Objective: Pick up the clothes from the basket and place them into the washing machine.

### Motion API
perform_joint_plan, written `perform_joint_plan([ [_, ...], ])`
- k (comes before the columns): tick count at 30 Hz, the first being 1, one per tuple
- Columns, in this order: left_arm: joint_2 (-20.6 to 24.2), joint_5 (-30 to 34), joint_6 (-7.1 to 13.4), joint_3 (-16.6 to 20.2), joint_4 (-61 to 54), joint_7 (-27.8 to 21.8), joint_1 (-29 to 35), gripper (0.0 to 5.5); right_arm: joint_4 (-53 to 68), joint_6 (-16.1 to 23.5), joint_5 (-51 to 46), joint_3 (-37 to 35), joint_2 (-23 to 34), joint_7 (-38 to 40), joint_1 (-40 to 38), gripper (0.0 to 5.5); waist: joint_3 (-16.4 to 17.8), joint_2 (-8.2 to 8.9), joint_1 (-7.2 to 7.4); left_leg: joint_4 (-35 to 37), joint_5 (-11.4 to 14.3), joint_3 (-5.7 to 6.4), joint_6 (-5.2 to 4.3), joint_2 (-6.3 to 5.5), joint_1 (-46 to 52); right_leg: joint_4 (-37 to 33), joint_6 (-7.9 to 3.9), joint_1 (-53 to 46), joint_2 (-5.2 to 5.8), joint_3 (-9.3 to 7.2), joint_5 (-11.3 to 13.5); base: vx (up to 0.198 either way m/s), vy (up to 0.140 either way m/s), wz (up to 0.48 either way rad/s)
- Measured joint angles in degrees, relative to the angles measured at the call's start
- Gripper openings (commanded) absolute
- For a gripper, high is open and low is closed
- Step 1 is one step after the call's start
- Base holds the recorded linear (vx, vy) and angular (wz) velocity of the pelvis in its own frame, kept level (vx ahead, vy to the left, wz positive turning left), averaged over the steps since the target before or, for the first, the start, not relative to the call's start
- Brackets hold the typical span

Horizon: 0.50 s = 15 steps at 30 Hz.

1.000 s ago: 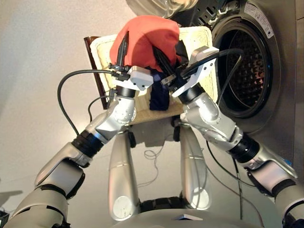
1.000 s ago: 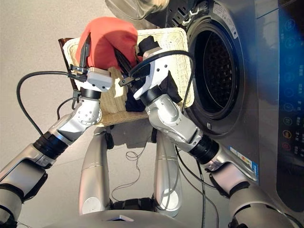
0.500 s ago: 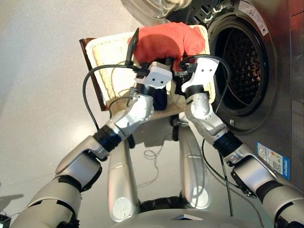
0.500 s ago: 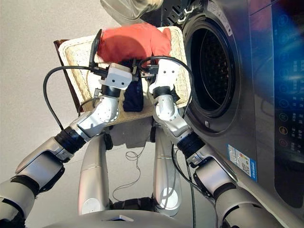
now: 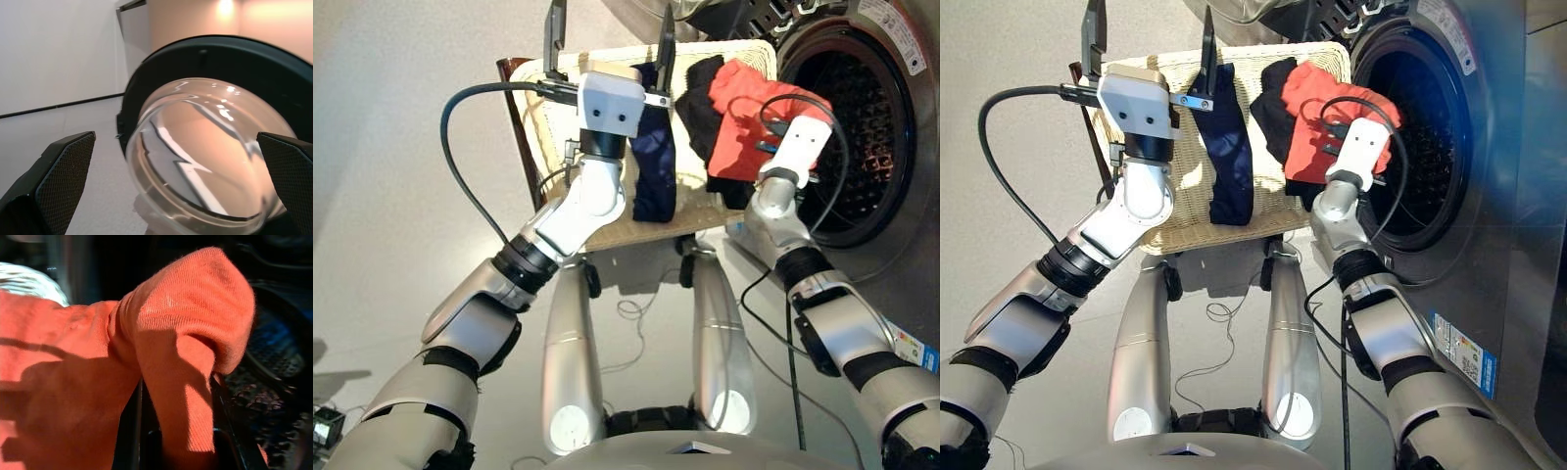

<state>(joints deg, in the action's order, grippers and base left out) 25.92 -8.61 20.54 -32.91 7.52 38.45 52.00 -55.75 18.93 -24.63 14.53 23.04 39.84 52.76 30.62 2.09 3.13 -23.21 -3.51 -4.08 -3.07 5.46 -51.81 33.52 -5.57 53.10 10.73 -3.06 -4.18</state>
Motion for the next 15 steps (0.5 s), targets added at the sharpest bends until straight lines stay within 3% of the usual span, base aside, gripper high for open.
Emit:
perform_joint_plan([
  [4, 2.02, -2.07, 0.53, 2.05, -3.62, -0.70, -1.71, 5.50, -2.31, -0.49, -0.46, -1.12, 3.05, 0.08, 1.92, 0.00, 0.07, -0.91, -0.48, -0.80, -0.15, 0.80, 0.17, -0.44, -2.06, 0.87, -0.11, 1.76, 0.41, -0.07, -0.07, 0.000, 0.000, 0.000],
  [10, 4.38, -3.66, 0.63, 3.75, -5.50, -1.31, -2.57, 5.50, -3.49, -2.20, 0.67, -2.20, 6.55, 3.22, 2.85, 0.00, 0.09, -1.14, -1.37, -1.14, -0.30, 0.88, 0.37, -0.84, -3.91, 1.55, -0.25, 3.68, 0.81, 0.06, -0.18, 0.000, 0.000, 0.000],
  [15, 4.77, -6.10, 1.58, 4.12, -6.81, -1.32, -2.58, 5.50, -9.19, -4.56, 0.55, -3.41, 9.70, 4.53, 8.12, 0.00, 0.08, -1.39, -1.87, -2.09, -0.30, 1.00, 0.41, -1.04, -6.07, 2.28, -0.41, 5.54, 0.89, 0.13, -0.28, 0.000, 0.000, 0.000],
])
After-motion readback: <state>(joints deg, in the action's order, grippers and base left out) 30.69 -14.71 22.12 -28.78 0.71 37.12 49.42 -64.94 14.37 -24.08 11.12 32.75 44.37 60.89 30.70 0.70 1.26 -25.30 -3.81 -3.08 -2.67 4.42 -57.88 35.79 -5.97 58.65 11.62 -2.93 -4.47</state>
